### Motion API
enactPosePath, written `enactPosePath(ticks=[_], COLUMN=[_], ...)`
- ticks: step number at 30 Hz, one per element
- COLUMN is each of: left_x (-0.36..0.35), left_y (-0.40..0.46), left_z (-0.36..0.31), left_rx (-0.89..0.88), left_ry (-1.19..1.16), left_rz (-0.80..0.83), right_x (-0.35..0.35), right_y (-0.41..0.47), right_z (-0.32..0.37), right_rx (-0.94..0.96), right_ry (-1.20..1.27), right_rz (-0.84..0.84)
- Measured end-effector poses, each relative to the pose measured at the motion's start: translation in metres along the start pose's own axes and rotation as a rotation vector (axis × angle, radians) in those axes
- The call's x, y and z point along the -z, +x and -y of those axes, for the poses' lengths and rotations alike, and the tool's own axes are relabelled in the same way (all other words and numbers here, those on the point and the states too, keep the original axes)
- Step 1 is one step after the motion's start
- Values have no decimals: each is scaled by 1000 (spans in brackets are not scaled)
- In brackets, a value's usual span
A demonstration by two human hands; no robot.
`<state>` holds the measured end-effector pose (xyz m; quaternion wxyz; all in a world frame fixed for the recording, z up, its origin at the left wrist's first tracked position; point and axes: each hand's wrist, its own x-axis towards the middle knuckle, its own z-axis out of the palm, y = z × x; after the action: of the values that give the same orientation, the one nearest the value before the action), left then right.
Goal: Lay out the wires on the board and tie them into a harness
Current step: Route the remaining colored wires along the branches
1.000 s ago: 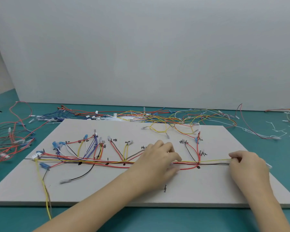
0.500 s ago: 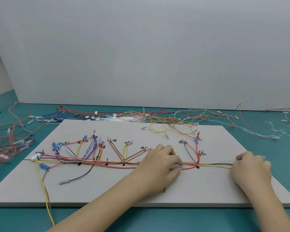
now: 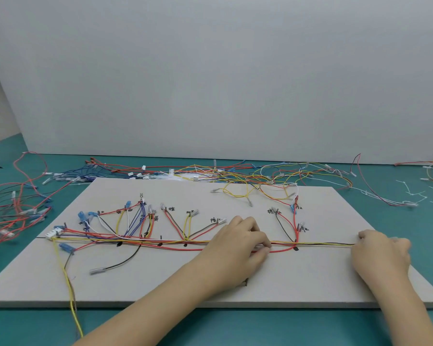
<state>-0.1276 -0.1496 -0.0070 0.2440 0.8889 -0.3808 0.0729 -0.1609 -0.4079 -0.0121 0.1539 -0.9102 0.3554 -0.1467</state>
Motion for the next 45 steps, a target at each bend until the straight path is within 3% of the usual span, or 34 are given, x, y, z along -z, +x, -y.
enactPosePath(ticks=[19, 28, 33, 39, 45], left_x=[-1, -3, -2, 3, 2], left_y=[-1, -2, -3, -3, -4], left_z=[2, 2, 4, 6, 6], left_rx=[7, -3, -9, 21, 12], left_ry=[11, -15, -70, -180, -146], left_rz=[-6, -32, -36, -43, -37], right_x=[2, 2, 2, -3, -1], right_y=[9, 5, 0, 0, -2], right_z=[-9, -6, 0, 1, 3], right_rx=[8, -37, -81, -62, -14], right_ry=[156, -3, 50, -73, -171], right_rz=[-50, 14, 2, 28, 39])
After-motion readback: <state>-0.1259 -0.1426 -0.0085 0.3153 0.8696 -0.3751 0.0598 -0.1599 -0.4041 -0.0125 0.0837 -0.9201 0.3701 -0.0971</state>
